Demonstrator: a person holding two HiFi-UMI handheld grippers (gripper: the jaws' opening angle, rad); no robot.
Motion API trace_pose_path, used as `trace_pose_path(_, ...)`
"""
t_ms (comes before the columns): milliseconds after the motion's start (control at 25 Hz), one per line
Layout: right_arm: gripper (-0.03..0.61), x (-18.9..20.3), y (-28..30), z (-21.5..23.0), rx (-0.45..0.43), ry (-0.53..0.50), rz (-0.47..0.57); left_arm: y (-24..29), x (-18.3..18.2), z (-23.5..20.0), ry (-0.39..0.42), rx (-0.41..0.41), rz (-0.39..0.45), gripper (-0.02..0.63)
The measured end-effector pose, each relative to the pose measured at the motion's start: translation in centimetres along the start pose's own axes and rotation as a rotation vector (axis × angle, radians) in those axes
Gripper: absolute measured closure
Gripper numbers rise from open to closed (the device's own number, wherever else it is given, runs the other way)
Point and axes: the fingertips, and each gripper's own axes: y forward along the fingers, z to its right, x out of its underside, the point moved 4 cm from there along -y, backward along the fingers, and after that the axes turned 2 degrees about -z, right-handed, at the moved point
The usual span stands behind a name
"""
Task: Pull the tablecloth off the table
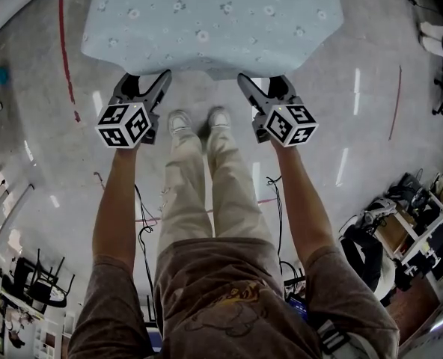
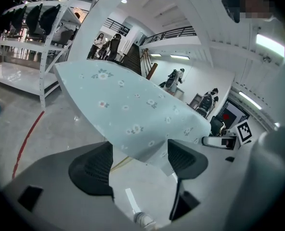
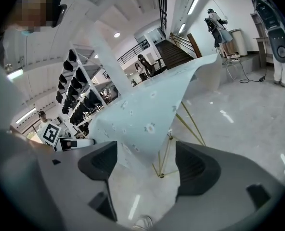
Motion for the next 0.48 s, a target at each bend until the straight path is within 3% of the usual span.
trace_pose_path(240, 0.224, -0.2, 0.8, -0.6, -0.023, 0.001, 0.007, 0.7, -0.2, -0.1, -0.025, 0.055, 0.018, 0.273)
trace_pose_path(480, 0.305, -0.4, 0.9, -1.2, -0.029, -0.009, 0.018, 0.5, -0.6, 0.5, -0.015, 0.076, 0.044, 0.282)
